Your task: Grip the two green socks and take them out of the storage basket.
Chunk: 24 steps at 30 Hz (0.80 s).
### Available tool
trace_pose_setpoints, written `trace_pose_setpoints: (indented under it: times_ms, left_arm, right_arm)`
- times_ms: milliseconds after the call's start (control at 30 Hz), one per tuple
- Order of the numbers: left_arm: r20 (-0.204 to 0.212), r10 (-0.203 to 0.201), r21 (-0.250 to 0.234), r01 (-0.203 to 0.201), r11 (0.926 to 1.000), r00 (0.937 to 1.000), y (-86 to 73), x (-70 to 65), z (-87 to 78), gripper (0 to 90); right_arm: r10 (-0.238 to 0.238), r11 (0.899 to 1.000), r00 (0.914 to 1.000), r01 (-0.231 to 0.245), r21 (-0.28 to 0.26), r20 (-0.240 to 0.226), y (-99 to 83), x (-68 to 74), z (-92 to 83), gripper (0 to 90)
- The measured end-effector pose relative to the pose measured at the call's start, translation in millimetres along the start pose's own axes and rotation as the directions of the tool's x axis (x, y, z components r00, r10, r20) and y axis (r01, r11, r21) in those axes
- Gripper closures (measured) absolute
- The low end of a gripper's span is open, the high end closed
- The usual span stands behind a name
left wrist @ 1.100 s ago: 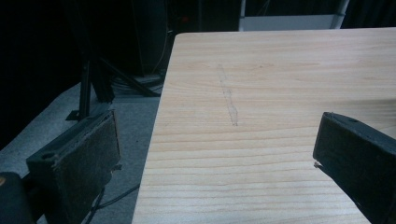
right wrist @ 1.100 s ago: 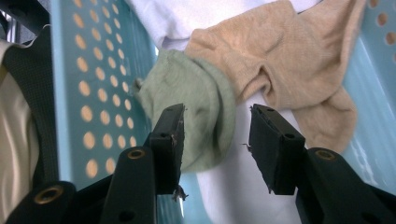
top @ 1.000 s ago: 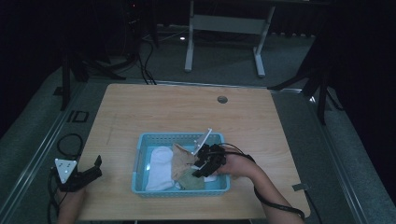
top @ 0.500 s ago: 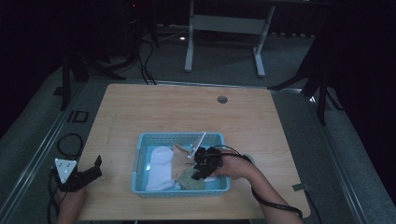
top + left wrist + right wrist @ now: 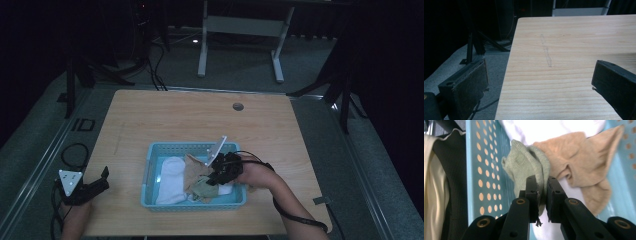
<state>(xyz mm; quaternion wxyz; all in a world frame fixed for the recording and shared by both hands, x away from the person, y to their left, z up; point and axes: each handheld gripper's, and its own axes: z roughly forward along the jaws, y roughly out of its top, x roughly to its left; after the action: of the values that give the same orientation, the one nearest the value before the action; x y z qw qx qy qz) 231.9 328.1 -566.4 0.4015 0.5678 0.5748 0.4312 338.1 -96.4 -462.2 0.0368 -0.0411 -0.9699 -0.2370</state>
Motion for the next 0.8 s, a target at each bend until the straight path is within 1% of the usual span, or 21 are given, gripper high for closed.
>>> trace_pose_setpoints:
  times_ms: [67, 200, 300, 333, 433, 500, 533, 600, 667, 733, 800]
  left_arm:
    - [0.000, 0.000, 0.001, 0.000, 1.0000, 1.0000, 0.0, 0.1, 0.0, 0.4]
    - [-0.001, 0.000, -0.001, 0.000, 1.0000, 1.0000, 0.0, -0.1, 0.0, 0.4]
    - [-0.002, 0.001, -0.001, -0.001, 1.0000, 1.0000, 0.0, -0.1, 0.1, 0.4]
    - [-0.003, 0.002, -0.001, -0.002, 1.0000, 1.0000, 0.0, -0.1, 0.0, 0.4]
    - [-0.003, 0.002, 0.000, -0.002, 1.0000, 1.0000, 0.0, -0.2, 0.1, 0.4]
    - [-0.003, 0.002, 0.001, -0.002, 1.0000, 1.0000, 0.1, -0.1, 0.1, 0.4]
    - [-0.003, 0.001, 0.000, -0.001, 1.0000, 1.0000, 0.0, -0.1, 0.2, 0.4]
    - [-0.003, 0.001, 0.001, -0.001, 1.0000, 1.0000, 0.1, -0.2, 0.2, 0.4]
    - [-0.003, 0.001, 0.001, -0.001, 1.0000, 1.0000, 0.1, -0.2, 0.2, 0.4]
    - [-0.003, 0.001, 0.001, -0.001, 1.0000, 1.0000, 0.1, -0.1, 0.2, 0.4]
    - [-0.004, 0.003, 0.000, -0.003, 1.0000, 1.0000, 0.0, -0.3, 0.1, 0.4]
  right_arm:
    - [0.000, 1.000, 1.0000, 0.000, -0.015, 0.002, 0.9, 0.0, -6.9, 81.4]
    - [-0.005, 0.999, 0.9997, 0.006, -0.039, 0.024, 3.0, 0.8, -21.5, 81.5]
    - [-0.001, 0.998, 0.9994, 0.004, -0.062, 0.034, 3.6, 0.7, -32.0, 81.4]
    - [0.004, 0.998, 0.9995, -0.002, -0.069, 0.030, 3.5, 0.5, -35.3, 81.5]
    - [0.012, 0.996, 0.9986, -0.007, -0.088, 0.052, 3.0, 0.4, -44.6, 81.5]
    - [0.025, 0.994, 0.9974, -0.018, -0.108, 0.068, 1.9, -0.5, -51.3, 81.4]
    - [0.024, 0.993, 0.9970, -0.015, -0.119, 0.074, 1.2, -1.0, -54.6, 81.4]
    - [0.035, 0.988, 0.9958, -0.022, -0.153, 0.084, -0.7, -2.4, -62.0, 81.5]
    - [0.043, 0.985, 0.9931, -0.025, -0.168, 0.109, -2.7, -2.9, -69.3, 81.5]
    - [0.057, 0.980, 0.9923, -0.034, -0.198, 0.110, -5.5, -4.3, -76.4, 81.5]
    - [0.068, 0.975, 0.9897, -0.039, -0.218, 0.126, -7.9, -5.3, -83.1, 81.4]
